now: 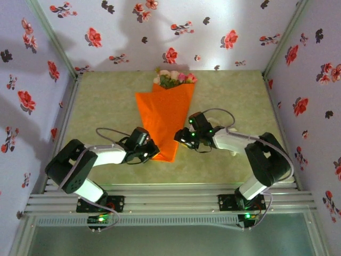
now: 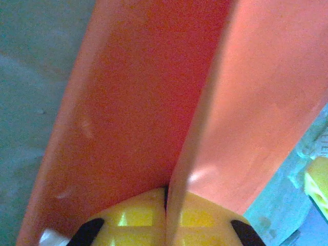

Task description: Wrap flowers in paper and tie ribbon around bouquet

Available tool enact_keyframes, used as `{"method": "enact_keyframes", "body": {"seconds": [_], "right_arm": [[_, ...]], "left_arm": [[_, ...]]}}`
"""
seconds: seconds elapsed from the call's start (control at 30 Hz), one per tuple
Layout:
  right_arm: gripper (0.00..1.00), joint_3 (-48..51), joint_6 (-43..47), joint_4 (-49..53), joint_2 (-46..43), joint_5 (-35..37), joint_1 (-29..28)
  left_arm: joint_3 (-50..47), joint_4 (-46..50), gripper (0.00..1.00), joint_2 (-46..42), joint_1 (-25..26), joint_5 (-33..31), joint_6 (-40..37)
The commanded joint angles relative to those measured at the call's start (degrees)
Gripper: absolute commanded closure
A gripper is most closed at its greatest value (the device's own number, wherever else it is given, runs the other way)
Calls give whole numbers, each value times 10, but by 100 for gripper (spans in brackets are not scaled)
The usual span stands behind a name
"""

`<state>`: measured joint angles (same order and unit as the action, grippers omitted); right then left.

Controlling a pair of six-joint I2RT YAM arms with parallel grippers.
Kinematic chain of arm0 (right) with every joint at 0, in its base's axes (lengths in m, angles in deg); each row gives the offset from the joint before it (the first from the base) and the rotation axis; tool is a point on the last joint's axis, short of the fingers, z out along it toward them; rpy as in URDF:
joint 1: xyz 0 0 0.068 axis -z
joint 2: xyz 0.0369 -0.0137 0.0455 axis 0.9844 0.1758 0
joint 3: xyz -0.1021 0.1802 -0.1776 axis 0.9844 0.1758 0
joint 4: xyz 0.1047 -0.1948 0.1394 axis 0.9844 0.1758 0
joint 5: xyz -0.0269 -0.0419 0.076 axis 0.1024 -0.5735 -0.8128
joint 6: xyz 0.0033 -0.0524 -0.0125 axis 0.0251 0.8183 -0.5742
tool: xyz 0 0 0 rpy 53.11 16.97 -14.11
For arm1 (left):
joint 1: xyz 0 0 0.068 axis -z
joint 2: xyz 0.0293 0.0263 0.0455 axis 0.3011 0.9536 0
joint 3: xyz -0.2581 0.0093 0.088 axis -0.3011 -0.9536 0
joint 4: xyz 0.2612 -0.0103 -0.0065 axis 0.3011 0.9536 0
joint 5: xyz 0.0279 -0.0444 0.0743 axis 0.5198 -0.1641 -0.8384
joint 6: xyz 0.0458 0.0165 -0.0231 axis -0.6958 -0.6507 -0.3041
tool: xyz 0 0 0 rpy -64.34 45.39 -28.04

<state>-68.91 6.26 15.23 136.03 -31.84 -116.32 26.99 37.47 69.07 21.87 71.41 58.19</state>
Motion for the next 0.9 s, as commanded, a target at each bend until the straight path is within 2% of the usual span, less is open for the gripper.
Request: {"method": "enact_keyframes", "body": {"seconds": [0.0, 0.1, 0.27, 0.43, 0.63, 0.8, 0.87], "right_arm": [[58, -7, -22, -65, 33, 1, -6], [57, 9, -23, -73, 31, 9, -7], [50, 41, -18, -94, 5, 21, -7], [50, 44, -25, -156, 45, 6, -7], [61, 40, -51, -248, 84, -8, -8], [73, 73, -63, -282, 61, 19, -8], [74, 72, -62, -290, 63, 16, -8]], "left_arm": [[-20, 65, 100, 34, -10, -13, 16], [-16, 91, 100, 41, -22, -6, 10], [-15, 115, 100, 45, -30, -5, 2], [-22, 116, 100, 55, -39, 2, 12], [-14, 144, 100, 69, -51, 7, 3], [-3, 162, 100, 82, -58, 10, -11], [1, 167, 100, 88, -60, 12, -14]]}}
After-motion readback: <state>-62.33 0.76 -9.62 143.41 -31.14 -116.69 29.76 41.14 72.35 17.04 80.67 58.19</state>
